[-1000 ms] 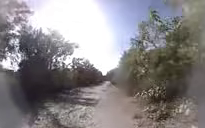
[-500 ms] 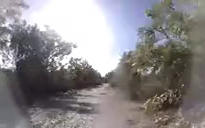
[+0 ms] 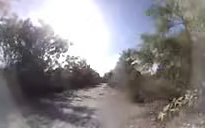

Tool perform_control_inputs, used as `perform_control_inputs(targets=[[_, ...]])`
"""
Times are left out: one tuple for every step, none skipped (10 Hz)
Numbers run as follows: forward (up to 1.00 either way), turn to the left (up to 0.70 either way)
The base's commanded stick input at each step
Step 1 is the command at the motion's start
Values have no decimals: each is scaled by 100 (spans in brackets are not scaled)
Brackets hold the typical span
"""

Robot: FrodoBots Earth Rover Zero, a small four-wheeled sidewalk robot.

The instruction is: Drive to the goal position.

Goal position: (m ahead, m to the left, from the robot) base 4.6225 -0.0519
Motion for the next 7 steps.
perform_control_inputs(targets=[[70, 0], [70, 0], [70, 0], [70, 0], [70, 0], [70, 0], [70, 0]])
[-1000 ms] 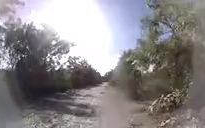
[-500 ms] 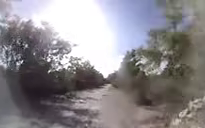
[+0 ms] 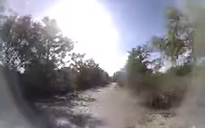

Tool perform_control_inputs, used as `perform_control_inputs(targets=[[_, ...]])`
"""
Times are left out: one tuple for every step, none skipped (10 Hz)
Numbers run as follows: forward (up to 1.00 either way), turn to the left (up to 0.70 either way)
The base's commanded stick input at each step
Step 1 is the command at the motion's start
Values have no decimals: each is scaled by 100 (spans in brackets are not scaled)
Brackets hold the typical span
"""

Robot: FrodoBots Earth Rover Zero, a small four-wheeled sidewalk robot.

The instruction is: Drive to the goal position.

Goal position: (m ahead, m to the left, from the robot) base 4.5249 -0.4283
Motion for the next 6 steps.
perform_control_inputs(targets=[[70, 0], [70, 0], [70, 0], [70, 0], [70, 0], [70, 0]])
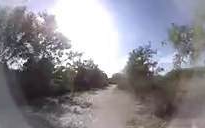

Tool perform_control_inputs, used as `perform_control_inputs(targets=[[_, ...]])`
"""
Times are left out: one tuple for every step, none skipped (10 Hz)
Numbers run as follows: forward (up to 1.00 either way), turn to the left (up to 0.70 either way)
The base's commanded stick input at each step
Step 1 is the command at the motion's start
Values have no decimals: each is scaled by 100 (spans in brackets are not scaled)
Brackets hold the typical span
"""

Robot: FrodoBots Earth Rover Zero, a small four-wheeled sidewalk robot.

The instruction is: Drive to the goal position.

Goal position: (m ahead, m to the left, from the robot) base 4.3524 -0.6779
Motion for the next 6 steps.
perform_control_inputs(targets=[[70, 0], [70, 0], [70, 0], [70, 0], [70, 0], [70, 0]])
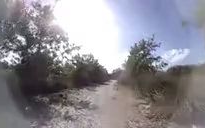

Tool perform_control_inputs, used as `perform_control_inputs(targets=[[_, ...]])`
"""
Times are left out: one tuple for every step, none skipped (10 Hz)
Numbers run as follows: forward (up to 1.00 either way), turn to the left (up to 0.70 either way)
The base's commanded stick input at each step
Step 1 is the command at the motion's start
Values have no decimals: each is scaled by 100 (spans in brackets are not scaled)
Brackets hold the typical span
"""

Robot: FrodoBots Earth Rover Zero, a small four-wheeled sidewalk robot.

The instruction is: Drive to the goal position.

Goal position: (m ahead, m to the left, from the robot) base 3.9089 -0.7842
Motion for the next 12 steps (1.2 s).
perform_control_inputs(targets=[[70, 0], [70, 0], [70, 0], [70, 0], [70, 0], [70, 0], [70, 0], [70, 0], [70, 0], [70, 0], [70, 0], [70, 0]])
